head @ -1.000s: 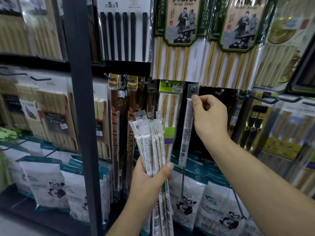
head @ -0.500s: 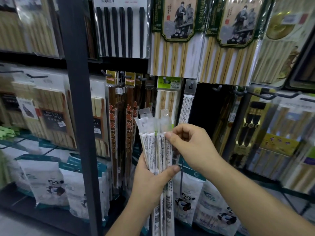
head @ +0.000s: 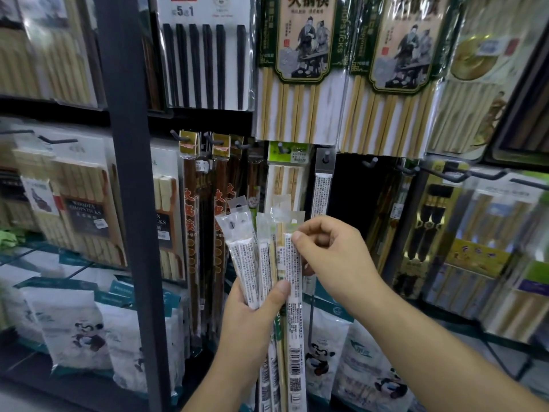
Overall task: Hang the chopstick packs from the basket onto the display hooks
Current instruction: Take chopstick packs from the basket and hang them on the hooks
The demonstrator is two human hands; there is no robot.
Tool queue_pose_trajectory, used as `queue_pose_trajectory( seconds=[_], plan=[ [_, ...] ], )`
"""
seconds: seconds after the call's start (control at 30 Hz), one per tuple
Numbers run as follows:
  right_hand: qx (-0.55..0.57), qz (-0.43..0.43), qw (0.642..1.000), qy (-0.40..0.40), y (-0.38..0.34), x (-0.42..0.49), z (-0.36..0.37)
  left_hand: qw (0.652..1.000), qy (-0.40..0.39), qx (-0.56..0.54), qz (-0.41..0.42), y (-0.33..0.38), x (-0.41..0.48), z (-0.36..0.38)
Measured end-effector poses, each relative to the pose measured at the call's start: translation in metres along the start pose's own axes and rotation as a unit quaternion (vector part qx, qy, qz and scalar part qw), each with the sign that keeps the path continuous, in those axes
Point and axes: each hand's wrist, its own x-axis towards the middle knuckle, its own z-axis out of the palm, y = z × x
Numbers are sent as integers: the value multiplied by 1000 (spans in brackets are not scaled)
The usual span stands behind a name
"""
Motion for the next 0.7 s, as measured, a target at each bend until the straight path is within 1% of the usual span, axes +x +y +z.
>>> queue_pose_trajectory(
  seconds=[0.13,0.27,0.47,0.53,0.63,0.7],
  plan=[
    [3,10,1000,-3,0,1,1,1000,15,0,5,-2,0,-1],
    [41,30,999,-19,1,-1,4,1000,21,3,13,-1,0,-1],
    [82,85,993,-20,2,1,1,999,34,13,37,0,0,-7],
    [77,73,994,-5,-3,1,-3,999,38,9,33,0,1,-9],
    [58,3,997,49,-21,8,-16,998,54,8,27,0,2,-11],
    [61,-26,994,83,-36,17,-24,998,56,15,19,0,1,-10]
  ],
)
